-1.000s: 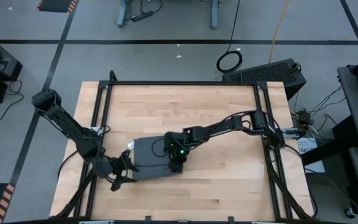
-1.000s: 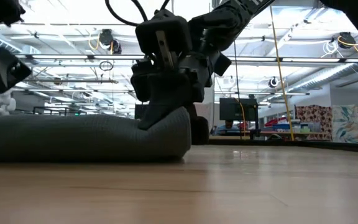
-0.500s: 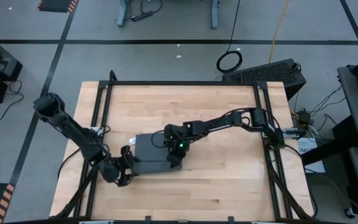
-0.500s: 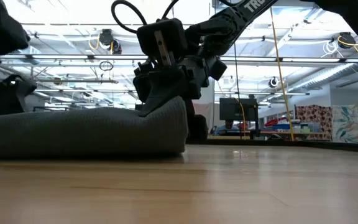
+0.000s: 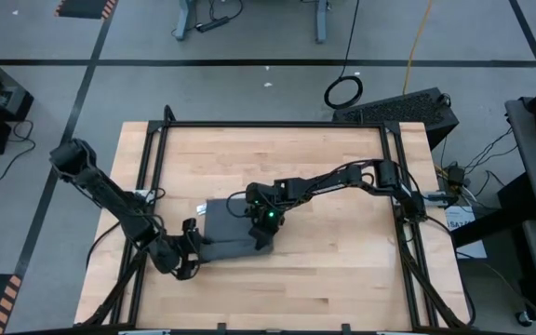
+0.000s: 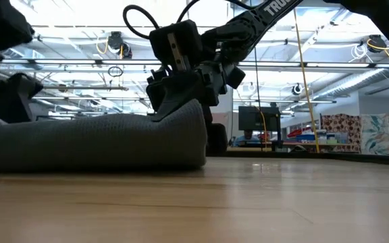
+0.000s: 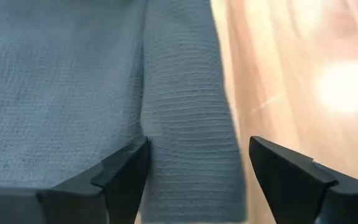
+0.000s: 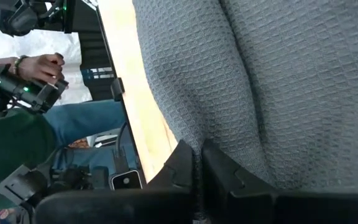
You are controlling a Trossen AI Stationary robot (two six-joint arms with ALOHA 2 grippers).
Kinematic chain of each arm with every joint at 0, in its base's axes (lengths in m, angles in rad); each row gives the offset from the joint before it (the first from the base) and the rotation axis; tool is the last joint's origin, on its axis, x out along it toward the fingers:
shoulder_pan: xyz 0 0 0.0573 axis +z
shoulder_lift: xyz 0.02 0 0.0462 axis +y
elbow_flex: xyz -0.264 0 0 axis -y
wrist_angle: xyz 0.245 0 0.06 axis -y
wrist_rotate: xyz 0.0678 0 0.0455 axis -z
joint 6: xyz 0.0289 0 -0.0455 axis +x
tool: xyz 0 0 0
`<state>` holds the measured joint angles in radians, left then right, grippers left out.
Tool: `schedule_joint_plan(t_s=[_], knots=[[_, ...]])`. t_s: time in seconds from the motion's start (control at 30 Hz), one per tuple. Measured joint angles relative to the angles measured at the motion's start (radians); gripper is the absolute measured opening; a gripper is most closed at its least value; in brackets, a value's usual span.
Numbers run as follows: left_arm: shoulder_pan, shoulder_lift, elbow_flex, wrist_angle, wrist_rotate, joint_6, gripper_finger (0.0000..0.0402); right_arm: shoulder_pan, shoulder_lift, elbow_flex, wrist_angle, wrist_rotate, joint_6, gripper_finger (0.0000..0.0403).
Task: Roll towel into tight, uniform cylinder
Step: Roll the gray towel
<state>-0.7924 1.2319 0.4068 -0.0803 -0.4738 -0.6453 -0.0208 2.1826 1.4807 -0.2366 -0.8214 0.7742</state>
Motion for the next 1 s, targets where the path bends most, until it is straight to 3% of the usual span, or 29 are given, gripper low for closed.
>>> schedule_joint_plan(t_s=[0.3,0.77,0.87,1.0], knots=[[0.0,-0.063,0.043,-0.032,0.032,0.061,0.0277,0.0,0.0,0.0,0.0,-0.02,0.0,0.0],[0.013,0.131,0.015,-0.029,0.024,0.033,0.027,0.0,0.0,0.0,0.002,-0.018,-0.005,0.0],[0.019,0.138,0.015,-0.029,0.026,0.001,0.0234,0.0,0.0,0.0,0.002,-0.017,-0.024,0.0001],[0.048,0.109,0.015,-0.028,0.088,-0.08,0.0138,0.009,0.0,0.0,0.001,-0.025,-0.034,0.001]])
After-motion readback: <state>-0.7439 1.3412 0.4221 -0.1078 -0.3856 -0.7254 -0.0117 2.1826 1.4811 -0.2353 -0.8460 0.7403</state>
